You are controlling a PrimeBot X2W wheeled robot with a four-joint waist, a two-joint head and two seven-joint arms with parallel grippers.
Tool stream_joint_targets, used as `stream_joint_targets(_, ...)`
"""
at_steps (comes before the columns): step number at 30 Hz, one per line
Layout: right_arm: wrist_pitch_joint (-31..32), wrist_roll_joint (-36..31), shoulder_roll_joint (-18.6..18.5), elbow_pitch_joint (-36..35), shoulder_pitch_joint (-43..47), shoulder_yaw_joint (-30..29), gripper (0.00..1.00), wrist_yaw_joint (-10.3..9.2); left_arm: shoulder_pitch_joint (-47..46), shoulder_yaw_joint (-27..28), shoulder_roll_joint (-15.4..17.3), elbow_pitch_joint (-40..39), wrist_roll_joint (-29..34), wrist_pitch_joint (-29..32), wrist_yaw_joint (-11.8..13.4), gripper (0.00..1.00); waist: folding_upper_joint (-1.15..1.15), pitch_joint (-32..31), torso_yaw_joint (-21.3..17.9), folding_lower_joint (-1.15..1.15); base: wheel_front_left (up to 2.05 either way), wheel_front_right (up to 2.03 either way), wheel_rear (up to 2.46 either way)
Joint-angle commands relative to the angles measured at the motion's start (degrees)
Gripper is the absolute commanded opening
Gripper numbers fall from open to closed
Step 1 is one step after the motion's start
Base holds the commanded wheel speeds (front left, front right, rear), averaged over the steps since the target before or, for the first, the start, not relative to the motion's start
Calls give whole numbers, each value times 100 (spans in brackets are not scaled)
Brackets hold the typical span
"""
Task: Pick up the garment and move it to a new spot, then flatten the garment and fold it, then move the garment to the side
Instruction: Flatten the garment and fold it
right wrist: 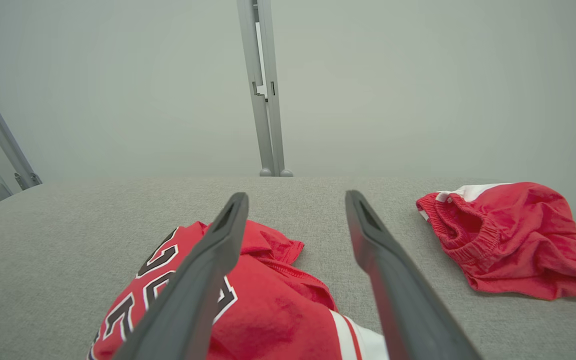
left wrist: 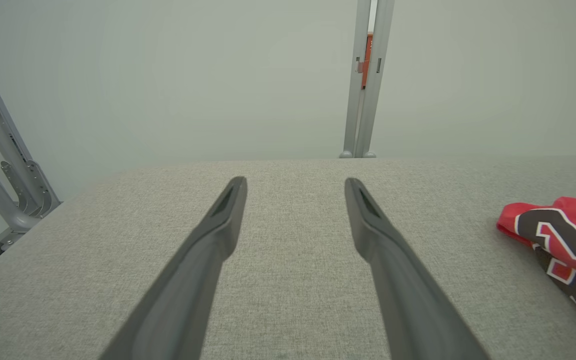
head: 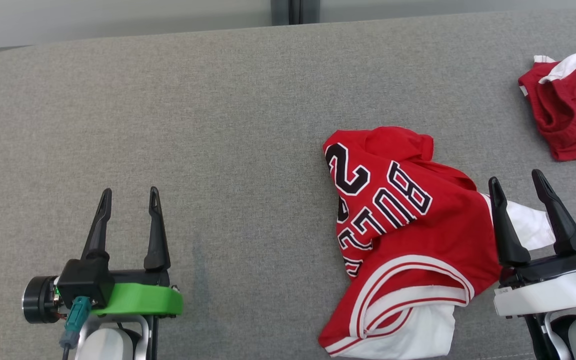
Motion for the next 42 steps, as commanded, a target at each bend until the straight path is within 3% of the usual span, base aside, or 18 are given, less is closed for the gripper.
stream_joint_targets(1,24,-10,-3,-54,73,-19,100,-7,74,-4,32,22,-24,-15,12,100,0,-5,0,0,0,0,0)
stream_joint_targets(8,73,35,19,-144,81,-67,100,-7,-112,-126,61,34,-28,41,-91,100,0,58,3,0,0,0,0)
stream_joint_targets(17,96,54,13,-235,-191,-51,100,-6,-1638,-1191,-65,293,-309,931,-738,100,0,614,-207,0,0,0,0)
stream_joint_targets(26,-75,149,122,14,-493,112,100,-7,-3211,-2545,-101,1748,-1520,1808,-899,100,0,1052,-786,0,0,0,0)
stream_joint_targets(34,-210,215,154,240,-609,173,100,-6,-3960,-3252,-109,3118,-2100,2215,-793,100,0,1175,-1008,0,0,0,0)
stream_joint_targets(35,-212,220,160,257,-613,174,100,-7,-3991,-3293,-110,3192,-2189,2219,-799,60,0,1174,-1013,0,0,0,0)
stream_joint_targets(36,-225,232,167,274,-610,168,100,-6,-4053,-3345,-106,3285,-2207,2194,-777,0,0,1171,-1012,0,0,0,0)
stream_joint_targets(42,-267,249,177,281,-590,109,100,-6,-4170,-3469,-102,3500,-2328,1767,-678,0,0,1131,-881,0,0,0,0)
